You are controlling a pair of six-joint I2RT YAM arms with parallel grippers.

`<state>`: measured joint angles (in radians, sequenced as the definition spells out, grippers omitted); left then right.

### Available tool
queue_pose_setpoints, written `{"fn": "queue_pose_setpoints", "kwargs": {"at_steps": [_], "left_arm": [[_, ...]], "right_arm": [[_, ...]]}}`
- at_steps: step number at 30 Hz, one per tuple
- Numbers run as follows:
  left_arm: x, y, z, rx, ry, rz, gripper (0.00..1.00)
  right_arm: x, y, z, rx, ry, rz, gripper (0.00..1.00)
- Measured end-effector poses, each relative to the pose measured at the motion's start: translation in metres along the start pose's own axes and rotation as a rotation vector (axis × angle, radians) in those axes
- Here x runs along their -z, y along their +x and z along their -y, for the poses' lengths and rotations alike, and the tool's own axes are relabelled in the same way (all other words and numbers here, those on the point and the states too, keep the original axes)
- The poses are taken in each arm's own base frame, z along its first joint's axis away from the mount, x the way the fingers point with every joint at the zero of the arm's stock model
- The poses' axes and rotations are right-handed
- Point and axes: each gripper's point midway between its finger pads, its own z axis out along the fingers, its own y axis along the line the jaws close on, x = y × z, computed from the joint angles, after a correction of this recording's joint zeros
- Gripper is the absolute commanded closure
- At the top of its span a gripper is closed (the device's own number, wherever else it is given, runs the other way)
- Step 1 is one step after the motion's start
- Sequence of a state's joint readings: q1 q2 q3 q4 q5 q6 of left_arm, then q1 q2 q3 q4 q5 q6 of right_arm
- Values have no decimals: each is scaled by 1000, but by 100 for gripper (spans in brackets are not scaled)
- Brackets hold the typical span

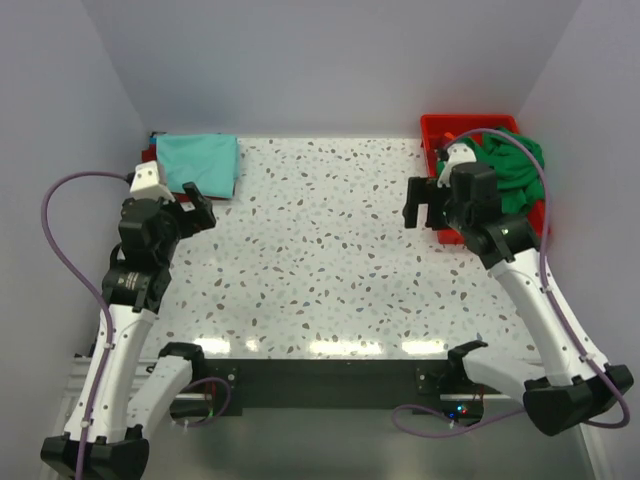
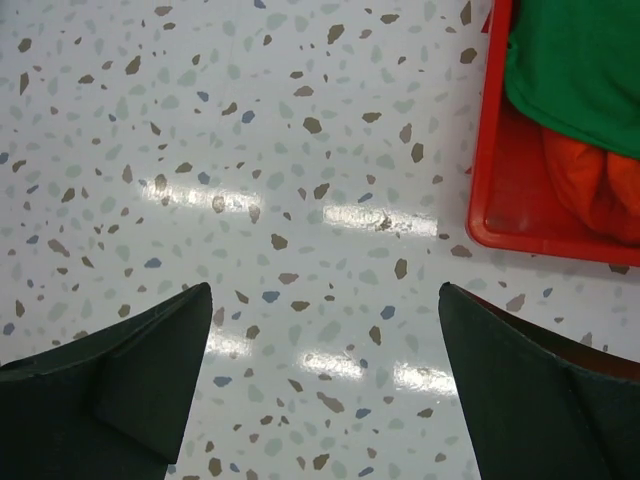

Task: Fold and stack the t-shirts
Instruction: Grab the tshirt from the pile

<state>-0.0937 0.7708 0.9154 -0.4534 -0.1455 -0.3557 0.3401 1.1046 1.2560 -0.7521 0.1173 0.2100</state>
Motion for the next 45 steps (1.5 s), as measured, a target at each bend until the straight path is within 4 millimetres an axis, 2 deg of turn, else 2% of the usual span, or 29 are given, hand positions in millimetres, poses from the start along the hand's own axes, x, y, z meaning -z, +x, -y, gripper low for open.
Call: {"fn": "queue_pose_setpoints", "kwargs": {"at_steps": [7,11,15,19,23,28,32,35,39,45], "left_arm": [[-2,-5,-1,2,-7,19,0],[-2,-4,5,2,23,12,0],[-2,-3,8,6,39,7,0],[1,3,9,19,48,-16,0],[12,8,14,28,84,-35,0],[30,11,16,54,111,-32,0],[36,16,14,71,109,-51,0],[39,23,12,77,100,-77,0],[42,28,11,86,97,-95,1],[50,34,9,99,87,-113,0]], "right_arm": [[19,-7,13,17,55,56,1],[13,-24,28,49,157,44,1],[-19,-41,43,39,259,10,1],[-60,-29,83,-31,363,-75,1],[-96,-17,118,-96,439,-127,4],[-141,2,139,-139,473,-201,10],[-173,13,151,-179,477,-232,18],[-190,16,161,-210,481,-246,22],[-208,6,170,-228,495,-229,24],[-218,8,175,-230,519,-231,28]]}}
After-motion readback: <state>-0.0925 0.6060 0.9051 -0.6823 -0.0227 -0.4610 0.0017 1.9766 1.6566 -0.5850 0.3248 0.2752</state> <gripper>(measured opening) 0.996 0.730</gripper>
